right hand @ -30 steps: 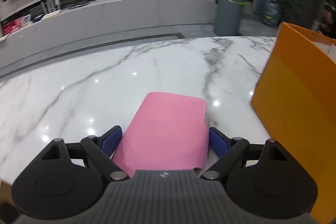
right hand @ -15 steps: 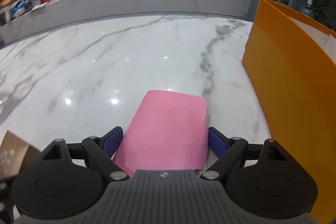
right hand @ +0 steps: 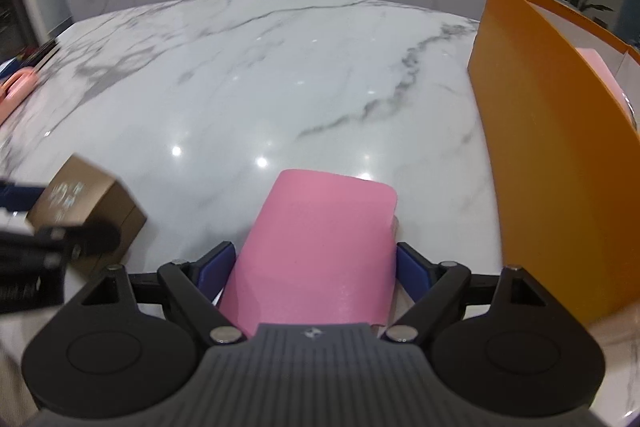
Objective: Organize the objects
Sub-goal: 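Lift the gold box and pink wallet off the table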
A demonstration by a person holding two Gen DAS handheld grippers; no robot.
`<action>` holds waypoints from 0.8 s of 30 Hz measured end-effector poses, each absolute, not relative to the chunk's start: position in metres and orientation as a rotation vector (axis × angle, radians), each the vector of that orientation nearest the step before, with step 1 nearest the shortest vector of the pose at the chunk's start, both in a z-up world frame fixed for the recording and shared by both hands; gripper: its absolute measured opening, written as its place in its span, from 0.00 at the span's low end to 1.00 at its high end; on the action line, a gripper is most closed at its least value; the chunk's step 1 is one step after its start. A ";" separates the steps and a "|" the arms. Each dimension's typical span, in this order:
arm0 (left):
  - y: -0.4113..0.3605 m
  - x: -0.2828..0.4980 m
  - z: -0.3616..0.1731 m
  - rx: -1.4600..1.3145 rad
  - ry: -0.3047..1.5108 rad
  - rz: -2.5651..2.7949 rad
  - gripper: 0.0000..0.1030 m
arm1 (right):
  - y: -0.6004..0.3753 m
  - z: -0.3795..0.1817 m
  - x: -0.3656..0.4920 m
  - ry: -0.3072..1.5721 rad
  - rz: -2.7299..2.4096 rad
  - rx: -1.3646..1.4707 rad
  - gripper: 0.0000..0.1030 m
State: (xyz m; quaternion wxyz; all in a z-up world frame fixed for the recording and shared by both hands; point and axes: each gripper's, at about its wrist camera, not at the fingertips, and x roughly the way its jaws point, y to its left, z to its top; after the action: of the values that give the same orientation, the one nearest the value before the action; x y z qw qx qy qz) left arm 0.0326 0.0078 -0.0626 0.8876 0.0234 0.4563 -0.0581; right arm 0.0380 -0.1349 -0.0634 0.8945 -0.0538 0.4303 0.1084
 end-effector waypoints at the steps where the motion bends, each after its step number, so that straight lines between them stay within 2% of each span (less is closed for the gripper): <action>1: 0.007 0.033 -0.065 0.044 0.970 -0.126 0.66 | -0.136 -0.063 0.034 0.890 0.238 -0.118 0.83; 4: 0.007 0.031 -0.075 0.023 0.990 -0.154 0.77 | -0.138 -0.064 0.025 0.880 0.288 -0.150 0.83; 5: 0.006 0.030 -0.076 0.025 0.976 -0.153 0.77 | -0.138 -0.064 0.023 0.879 0.311 -0.163 0.84; 10: 0.007 0.032 -0.076 -0.015 0.944 -0.143 0.76 | -0.141 -0.064 0.023 0.889 0.334 -0.180 0.85; 13: 0.007 0.030 -0.076 0.001 0.925 -0.149 0.67 | -0.139 -0.064 0.024 0.897 0.322 -0.190 0.87; 17: 0.005 0.030 -0.075 0.025 0.934 -0.152 0.67 | -0.135 -0.060 0.025 0.918 0.311 -0.201 0.83; 24: 0.001 0.023 -0.065 0.046 0.929 -0.173 0.67 | -0.132 -0.054 0.023 0.922 0.325 -0.237 0.81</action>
State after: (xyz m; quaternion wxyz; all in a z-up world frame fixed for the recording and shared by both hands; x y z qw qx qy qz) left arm 0.0233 0.0006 -0.0645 0.8902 0.0221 0.4474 -0.0833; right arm 0.0225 -0.1318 -0.0542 0.8761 -0.1134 0.4419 0.1559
